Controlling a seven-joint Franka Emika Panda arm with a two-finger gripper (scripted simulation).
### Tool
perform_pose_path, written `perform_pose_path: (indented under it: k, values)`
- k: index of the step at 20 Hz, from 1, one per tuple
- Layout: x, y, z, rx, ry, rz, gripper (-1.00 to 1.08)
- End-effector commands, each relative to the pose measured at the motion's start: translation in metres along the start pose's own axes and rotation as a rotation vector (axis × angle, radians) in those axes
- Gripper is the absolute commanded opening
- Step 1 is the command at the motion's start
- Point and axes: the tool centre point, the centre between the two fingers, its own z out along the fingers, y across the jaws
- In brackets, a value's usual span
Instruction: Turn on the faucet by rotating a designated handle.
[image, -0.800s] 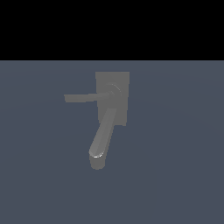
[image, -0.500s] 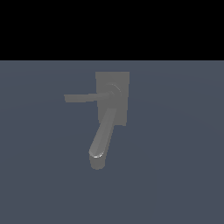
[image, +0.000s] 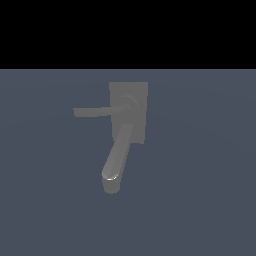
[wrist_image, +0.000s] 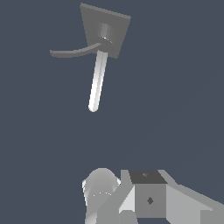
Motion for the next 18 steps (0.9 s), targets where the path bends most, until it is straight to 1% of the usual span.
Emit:
perform_pose_path:
  k: [1,5,18]
  values:
    - [0.004,0.006,0.007,-0.048,-0.023,-0.013,-1.0]
    - [0.012,0.019,0.021,-0.144,-0.067,-0.041,-1.0]
    - [0.042,0.058,0.058,-0.487,-0.214,-0.182,-1.0]
